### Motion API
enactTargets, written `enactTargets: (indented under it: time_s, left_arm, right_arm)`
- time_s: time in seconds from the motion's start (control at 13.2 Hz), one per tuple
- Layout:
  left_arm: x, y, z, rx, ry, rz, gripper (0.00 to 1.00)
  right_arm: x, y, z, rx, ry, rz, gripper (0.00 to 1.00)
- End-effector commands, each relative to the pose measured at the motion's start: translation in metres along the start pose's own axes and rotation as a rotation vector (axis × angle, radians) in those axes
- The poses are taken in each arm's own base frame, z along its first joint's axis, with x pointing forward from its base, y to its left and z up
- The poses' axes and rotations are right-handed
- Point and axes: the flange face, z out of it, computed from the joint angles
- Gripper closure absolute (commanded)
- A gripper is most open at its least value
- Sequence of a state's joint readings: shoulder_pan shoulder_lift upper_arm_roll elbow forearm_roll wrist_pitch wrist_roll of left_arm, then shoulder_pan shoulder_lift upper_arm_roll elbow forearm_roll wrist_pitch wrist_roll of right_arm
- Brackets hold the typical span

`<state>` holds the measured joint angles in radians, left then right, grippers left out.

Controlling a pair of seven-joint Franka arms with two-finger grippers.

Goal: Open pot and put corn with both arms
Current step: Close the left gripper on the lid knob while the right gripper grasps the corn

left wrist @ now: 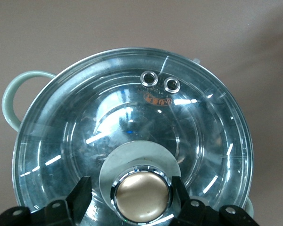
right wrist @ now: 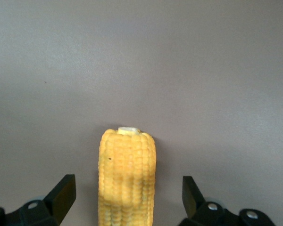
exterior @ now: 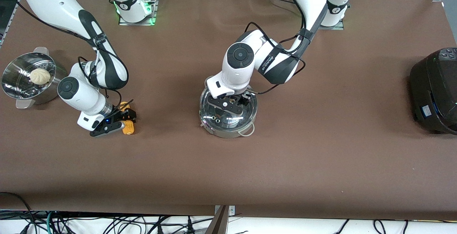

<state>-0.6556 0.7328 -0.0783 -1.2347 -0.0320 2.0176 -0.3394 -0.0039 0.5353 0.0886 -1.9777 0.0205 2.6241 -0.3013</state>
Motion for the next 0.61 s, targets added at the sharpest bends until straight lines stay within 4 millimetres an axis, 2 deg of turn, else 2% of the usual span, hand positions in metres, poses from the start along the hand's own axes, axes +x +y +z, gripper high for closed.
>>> enactTargets:
  time_s: [0.0, 0.45, 0.53]
  left_arm:
    - [0.004, 0.000, -0.005, -0.016, 0.011, -0.012, 0.34]
    - [0.005, 0.000, -0.004, -0.018, 0.017, -0.013, 0.37]
    - [0.006, 0.002, -0.004, -0.022, 0.027, -0.012, 0.43]
  right_arm:
    - [-0.005, 0.003, 0.005, 0.006, 0.013, -0.017, 0.00]
    - [-0.008, 0.002, 0.015, 0.008, 0.011, -0.017, 0.00]
    - [-0.008, 0.001, 0.017, 0.010, 0.008, -0.018, 0.00]
